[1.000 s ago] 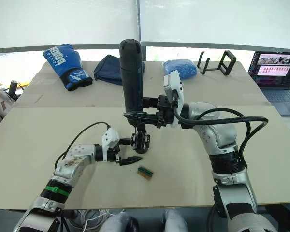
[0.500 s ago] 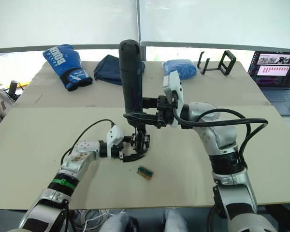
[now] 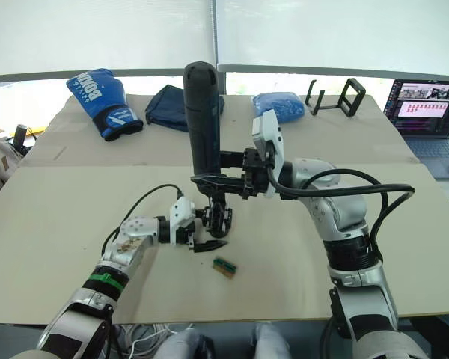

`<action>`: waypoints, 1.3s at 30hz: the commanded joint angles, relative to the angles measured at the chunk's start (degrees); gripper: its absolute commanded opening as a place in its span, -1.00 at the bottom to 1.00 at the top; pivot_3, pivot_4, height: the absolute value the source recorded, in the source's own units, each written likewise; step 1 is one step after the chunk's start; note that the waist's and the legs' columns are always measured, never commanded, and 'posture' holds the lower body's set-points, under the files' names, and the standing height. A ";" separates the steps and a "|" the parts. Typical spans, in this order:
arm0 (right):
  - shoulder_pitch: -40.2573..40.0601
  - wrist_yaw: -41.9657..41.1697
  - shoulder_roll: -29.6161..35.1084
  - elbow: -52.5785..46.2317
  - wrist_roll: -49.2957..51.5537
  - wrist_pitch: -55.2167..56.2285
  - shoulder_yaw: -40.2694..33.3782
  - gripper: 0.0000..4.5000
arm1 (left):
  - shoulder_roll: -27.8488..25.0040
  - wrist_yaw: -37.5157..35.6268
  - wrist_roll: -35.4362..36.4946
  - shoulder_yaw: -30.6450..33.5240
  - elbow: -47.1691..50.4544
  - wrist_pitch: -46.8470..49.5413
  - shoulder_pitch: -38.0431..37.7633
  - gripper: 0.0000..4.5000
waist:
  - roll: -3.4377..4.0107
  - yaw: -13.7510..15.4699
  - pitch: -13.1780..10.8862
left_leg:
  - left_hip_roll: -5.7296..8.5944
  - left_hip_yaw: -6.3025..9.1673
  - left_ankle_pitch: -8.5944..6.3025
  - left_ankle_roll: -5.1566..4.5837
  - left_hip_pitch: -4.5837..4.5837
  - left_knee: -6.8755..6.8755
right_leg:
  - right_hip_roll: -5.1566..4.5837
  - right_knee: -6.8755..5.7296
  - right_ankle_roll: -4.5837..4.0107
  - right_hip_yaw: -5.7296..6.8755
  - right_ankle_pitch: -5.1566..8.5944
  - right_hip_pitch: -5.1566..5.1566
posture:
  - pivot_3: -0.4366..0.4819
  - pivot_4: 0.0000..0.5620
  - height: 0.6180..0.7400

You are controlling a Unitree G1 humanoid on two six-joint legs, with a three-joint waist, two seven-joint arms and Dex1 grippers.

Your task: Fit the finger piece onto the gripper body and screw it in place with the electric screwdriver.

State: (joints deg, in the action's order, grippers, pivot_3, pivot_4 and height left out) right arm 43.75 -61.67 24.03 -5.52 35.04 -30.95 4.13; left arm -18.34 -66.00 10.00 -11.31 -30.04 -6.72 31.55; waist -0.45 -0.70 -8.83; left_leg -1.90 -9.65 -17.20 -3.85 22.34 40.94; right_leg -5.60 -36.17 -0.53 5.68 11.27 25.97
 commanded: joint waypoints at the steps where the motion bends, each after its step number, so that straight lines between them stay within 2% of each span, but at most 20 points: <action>1: -0.24 0.31 -0.12 -2.46 0.50 0.32 -0.25 -0.14 | 0.63 0.14 -0.44 0.67 -2.20 -3.11 1.14 1.00 | 0.00 0.03 0.00 | 0.00 0.00 0.00 0.00 0.00 0.00 | 0.00 0.00 0.00 0.00 0.00 0.00 | -0.05 -0.47 1.00; 11: -0.51 0.69 -0.09 -2.87 0.56 0.16 -0.14 -0.14 | 0.90 -0.57 -1.35 0.66 -6.45 -6.27 2.29 1.00 | 0.00 0.02 0.01 | 0.00 0.01 0.00 0.00 0.00 0.02 | -0.01 -0.02 -0.01 0.00 -0.01 0.00 | -0.05 -0.47 1.00; 14: -0.58 0.69 -0.09 -2.94 0.57 0.11 -0.06 -0.14 | 0.84 -0.85 -1.73 0.36 -7.11 -6.06 2.45 0.60 | 0.00 0.01 0.01 | 0.00 0.01 0.00 -0.01 -0.01 0.02 | -0.01 -0.02 0.00 0.00 -0.01 -0.01 | -0.05 -0.47 1.00; 16: -0.60 0.64 -0.08 -2.88 0.54 0.08 0.02 -0.14 | 0.79 -1.20 -1.95 0.07 -7.39 -5.82 2.39 0.19 | 0.00 0.00 0.01 | 0.00 0.01 0.00 -0.01 -0.01 0.02 | -0.01 -0.03 0.00 0.00 -0.01 -0.01 | -0.05 -0.47 1.00; 19: -0.65 0.64 -0.18 -2.77 0.44 0.08 0.20 -0.14 | 0.90 -1.30 -2.12 -0.11 -7.57 -5.87 2.19 0.09 | 0.00 -0.01 0.02 | 0.00 0.01 0.00 -0.01 -0.02 0.02 | -0.01 -0.03 0.00 0.00 -0.01 -0.02 | -0.05 -0.47 1.00; 39: -2.46 2.70 0.41 -1.31 -3.03 -1.86 4.71 -0.14 | 1.21 0.27 -2.82 -0.29 -7.32 -5.34 1.10 0.07 | 0.01 -0.03 0.22 | -0.02 0.08 -0.01 -0.02 -0.39 -0.01 | -0.02 0.05 0.00 0.04 -0.01 -0.48 | -0.05 -0.47 1.00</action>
State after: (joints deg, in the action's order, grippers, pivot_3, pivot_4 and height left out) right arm 43.08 -59.09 23.92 -7.00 33.52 -30.88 6.71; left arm -17.24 -65.86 8.39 -11.02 -36.57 -12.50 33.63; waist -0.44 -0.73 -8.60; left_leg -1.93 -9.55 -17.21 -3.87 21.88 40.93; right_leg -5.64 -36.10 -0.53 5.73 11.27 25.42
